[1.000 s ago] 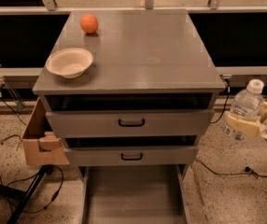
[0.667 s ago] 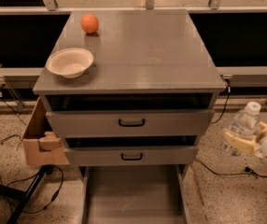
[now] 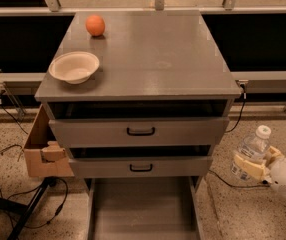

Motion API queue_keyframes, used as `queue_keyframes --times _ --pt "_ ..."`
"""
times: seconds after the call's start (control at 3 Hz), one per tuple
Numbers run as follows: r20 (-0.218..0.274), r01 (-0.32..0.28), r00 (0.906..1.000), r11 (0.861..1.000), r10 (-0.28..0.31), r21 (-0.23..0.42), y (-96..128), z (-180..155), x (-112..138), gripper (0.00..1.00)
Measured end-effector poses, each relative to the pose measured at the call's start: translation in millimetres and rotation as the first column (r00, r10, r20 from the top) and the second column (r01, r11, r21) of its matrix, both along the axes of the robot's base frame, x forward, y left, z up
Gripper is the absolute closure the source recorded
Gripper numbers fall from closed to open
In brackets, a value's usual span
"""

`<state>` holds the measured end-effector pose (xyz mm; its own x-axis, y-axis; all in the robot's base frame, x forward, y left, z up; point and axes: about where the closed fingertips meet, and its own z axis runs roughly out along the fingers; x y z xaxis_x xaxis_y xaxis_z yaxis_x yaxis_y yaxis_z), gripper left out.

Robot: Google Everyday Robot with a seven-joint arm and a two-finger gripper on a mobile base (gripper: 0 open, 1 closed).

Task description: Place blue plastic bottle into bottom drawer

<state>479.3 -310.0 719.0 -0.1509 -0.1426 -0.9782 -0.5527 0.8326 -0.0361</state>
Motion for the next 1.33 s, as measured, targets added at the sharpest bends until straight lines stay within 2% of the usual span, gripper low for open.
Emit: queue_keyframes --times 0.33,0.67,1.0,1.33 --pt "0.004 -0.096 0.9953 0.995 0.096 -0.009 31.7 -16.3 8.7 1.00" --pt "0.003 -0.249 0.9686 0.969 0.249 0.010 88.2 -72.0 6.5 1.00" --pt "0.024 -0.344 0.9391 0.938 0.343 0.041 139.7 -137.1 -4.0 1.00" --pt "0.045 -0.416 0.9094 0.906 0.413 0.079 206.0 -234.5 -9.0 1.00"
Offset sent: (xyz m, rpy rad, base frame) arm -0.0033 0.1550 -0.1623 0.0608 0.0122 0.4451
